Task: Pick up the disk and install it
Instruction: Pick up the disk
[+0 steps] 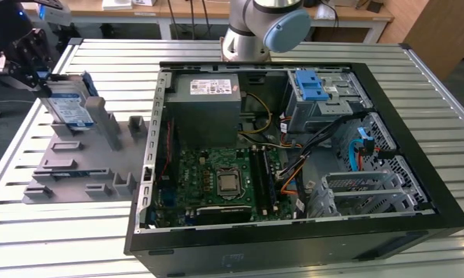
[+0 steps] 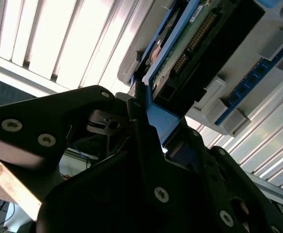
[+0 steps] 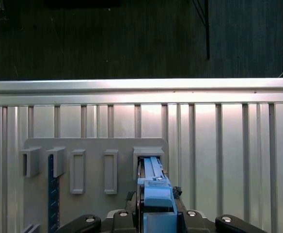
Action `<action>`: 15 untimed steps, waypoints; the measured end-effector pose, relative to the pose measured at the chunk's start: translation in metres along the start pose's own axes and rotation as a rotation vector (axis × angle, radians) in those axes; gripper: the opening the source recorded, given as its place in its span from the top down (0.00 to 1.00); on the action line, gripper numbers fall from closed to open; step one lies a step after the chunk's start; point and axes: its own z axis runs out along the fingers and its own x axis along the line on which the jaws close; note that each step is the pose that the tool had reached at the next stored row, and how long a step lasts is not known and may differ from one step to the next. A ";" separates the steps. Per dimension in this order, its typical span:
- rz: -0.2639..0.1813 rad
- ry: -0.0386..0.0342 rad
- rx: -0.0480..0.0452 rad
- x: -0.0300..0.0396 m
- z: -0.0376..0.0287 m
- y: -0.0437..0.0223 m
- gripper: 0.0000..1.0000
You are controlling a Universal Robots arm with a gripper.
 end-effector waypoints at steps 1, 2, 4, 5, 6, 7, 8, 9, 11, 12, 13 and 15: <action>0.000 0.0000 0.0001 0.0000 -0.0011 0.0000 0.64; 0.000 0.0000 0.0001 0.0000 -0.0022 0.0000 0.64; 0.000 -0.0001 0.0001 0.0000 -0.0043 0.0000 0.64; 0.000 0.0000 0.0000 0.0000 -0.0053 0.0000 0.64; 0.000 0.0000 0.0000 0.0000 -0.0062 0.0001 0.64; 0.000 0.0000 -0.0001 0.0000 -0.0069 0.0001 0.64; 0.000 -0.0001 0.0002 0.0000 -0.0069 0.0000 0.64; 0.000 0.0000 0.0000 0.0000 -0.0073 0.0000 0.64; 0.000 0.0000 0.0001 0.0000 -0.0076 0.0000 0.64; 0.000 0.0000 0.0000 0.0000 -0.0077 0.0001 0.64; 0.000 0.0000 0.0001 0.0000 -0.0077 0.0000 0.64; 0.000 -0.0001 -0.0001 0.0000 -0.0081 0.0001 0.64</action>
